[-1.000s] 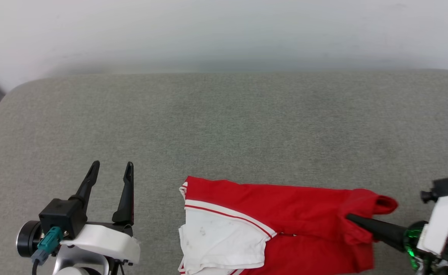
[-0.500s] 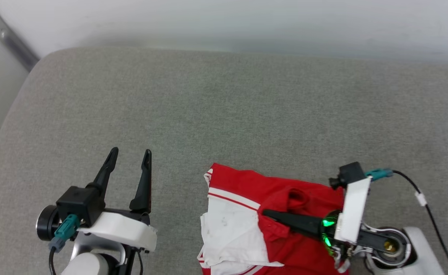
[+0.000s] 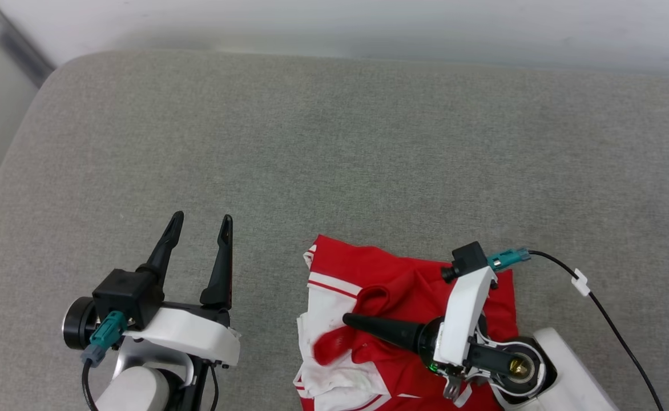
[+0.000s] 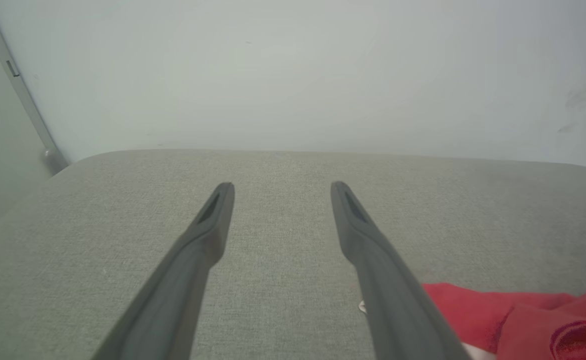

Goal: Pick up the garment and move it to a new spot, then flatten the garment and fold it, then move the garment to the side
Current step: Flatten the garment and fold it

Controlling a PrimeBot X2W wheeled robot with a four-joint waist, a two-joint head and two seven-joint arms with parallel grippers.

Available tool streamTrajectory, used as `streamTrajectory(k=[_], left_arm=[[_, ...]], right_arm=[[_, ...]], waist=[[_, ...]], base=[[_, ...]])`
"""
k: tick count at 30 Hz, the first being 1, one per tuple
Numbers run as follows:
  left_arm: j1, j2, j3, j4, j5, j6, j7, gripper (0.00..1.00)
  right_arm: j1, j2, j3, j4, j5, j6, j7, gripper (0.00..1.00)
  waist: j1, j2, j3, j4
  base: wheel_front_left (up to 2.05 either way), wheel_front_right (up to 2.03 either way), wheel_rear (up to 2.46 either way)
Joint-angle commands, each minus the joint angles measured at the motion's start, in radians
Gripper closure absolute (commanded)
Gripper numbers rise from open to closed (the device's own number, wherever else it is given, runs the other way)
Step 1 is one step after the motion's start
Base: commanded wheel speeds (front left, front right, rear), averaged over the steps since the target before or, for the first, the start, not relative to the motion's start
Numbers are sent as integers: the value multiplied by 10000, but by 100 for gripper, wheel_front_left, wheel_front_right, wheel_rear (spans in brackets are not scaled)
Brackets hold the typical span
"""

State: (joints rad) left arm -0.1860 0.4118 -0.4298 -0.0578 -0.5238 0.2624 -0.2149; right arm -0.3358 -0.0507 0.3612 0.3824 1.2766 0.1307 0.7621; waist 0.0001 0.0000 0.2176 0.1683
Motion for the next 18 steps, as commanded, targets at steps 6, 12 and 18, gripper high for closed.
streamTrajectory(k=[6, 12, 18], left_arm=[[3, 141, 5, 22, 59, 14, 17, 0], [154, 213, 28, -1, 83, 109, 15, 0], [630, 153, 208, -12, -22, 400, -184, 0]], right_arm=[[-421, -352, 927, -1067, -1271, 0, -928, 0], [-732, -1223, 1708, -2011, -3261, -2, -2231, 0], [-15, -2004, -245, -2165, -7522, -2, -5196, 0]], waist=[[-1, 0, -381, -368], [-1, 0, -690, -645], [-1, 0, -1304, -1227]], base=[[0, 0, 0], [0, 0, 0], [0, 0, 0]])
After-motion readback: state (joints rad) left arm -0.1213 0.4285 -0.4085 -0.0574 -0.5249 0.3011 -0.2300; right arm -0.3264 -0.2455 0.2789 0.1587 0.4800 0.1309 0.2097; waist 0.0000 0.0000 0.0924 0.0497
